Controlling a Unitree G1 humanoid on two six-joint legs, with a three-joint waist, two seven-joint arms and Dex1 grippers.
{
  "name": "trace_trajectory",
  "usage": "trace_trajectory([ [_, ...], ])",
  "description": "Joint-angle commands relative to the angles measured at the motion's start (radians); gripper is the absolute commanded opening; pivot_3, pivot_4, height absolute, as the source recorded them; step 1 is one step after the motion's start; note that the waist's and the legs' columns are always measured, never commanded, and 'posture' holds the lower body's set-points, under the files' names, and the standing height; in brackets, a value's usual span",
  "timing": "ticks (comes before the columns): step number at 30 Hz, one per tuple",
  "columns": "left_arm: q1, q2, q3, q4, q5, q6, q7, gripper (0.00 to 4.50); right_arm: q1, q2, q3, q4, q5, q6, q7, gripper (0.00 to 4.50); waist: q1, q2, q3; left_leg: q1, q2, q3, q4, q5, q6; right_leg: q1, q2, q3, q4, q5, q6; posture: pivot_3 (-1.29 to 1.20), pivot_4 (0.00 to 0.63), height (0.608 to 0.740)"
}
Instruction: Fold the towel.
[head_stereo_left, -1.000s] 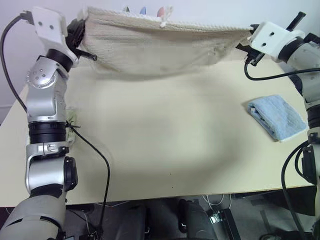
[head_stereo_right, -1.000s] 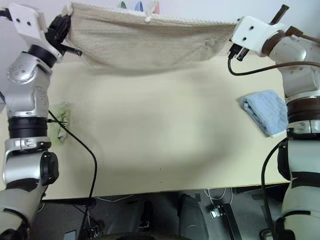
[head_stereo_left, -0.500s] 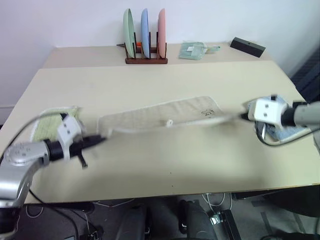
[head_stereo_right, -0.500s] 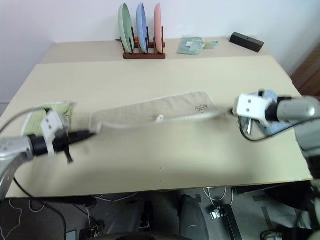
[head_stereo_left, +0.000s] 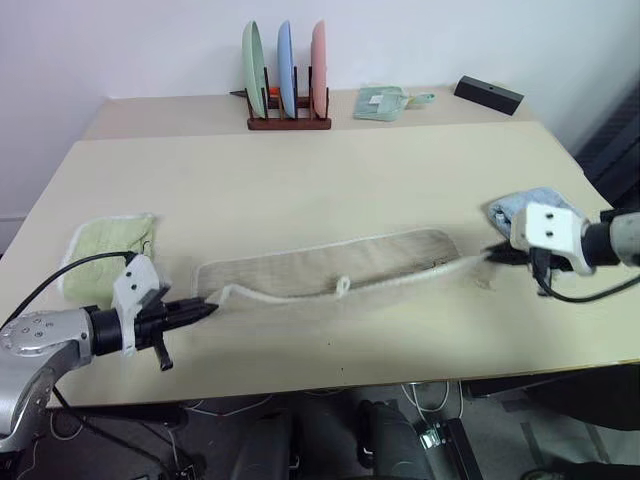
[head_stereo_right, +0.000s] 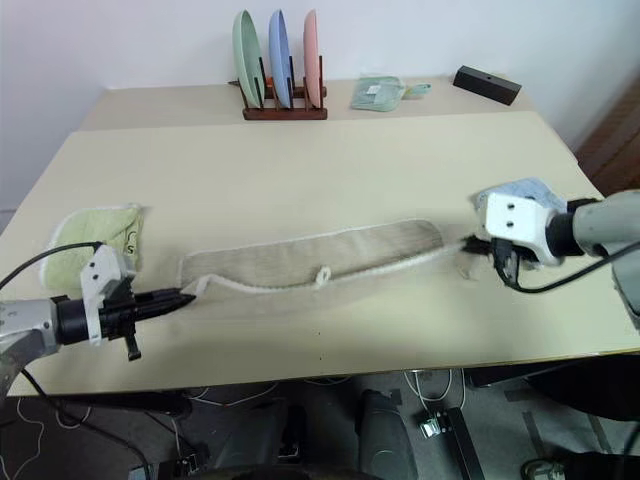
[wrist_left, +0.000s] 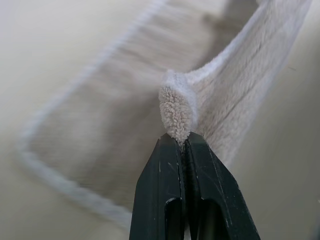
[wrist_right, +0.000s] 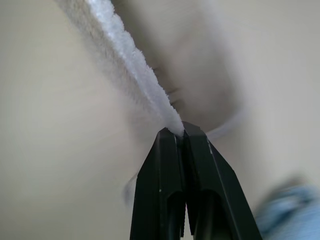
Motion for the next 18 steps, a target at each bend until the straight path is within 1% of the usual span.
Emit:
trace_trajectory([
  [1,-0.053,-0.021,0.017,0.086,0.034,-0.044,0.038,0.0,-0.114,0.064,0.052,0.151,-0.092,-0.088,-0.059,0.07,0.001,0.0,0.0,0.0,0.0,0.0,0.0,0.0,0.0,0.0,0.0,0.0,0.0,0.0,0.0,0.0,0.15,0.737],
  [3,-0.087,-0.034,0.005,0.139,0.057,-0.065,0.051,0.0,-0.17,0.107,0.082,0.245,-0.126,-0.139,-0.072,0.07,0.002,0.0,0.0,-0.001,0.0,0.0,0.001,0.0,0.0,0.0,0.0,0.0,0.0,0.0,0.0,0.0,0.15,0.737],
  [8,-0.171,-0.064,-0.063,0.236,0.129,-0.117,0.077,0.0,-0.296,0.215,0.145,0.493,-0.223,-0.282,-0.17,0.07,-0.002,0.0,0.0,-0.001,-0.001,0.001,0.002,0.0,0.001,0.0,0.0,0.0,0.0,0.002,0.003,0.0,0.15,0.737],
  [12,-0.211,-0.087,-0.095,0.268,0.152,-0.127,0.091,0.0,-0.34,0.255,0.166,0.609,-0.255,-0.347,-0.198,0.07,-0.002,0.0,0.0,-0.001,-0.001,0.001,0.002,0.0,0.001,0.0,0.0,0.0,0.001,0.002,0.004,0.0,0.15,0.737],
  [16,-0.239,-0.11,-0.11,0.307,0.167,-0.116,0.114,0.0,-0.363,0.286,0.168,0.676,-0.271,-0.378,-0.22,0.07,-0.003,0.0,0.0,-0.001,-0.001,0.0,0.003,0.0,0.001,0.0,0.0,0.0,0.001,0.002,0.004,0.0,0.15,0.737],
  [18,-0.253,-0.124,-0.108,0.329,0.178,-0.13,0.133,0.0,-0.366,0.292,0.167,0.693,-0.279,-0.388,-0.224,0.61,-0.003,0.0,0.0,-0.001,0.0,0.0,0.003,0.0,0.001,0.0,0.0,0.0,0.001,0.002,0.004,0.0,0.15,0.737],
])
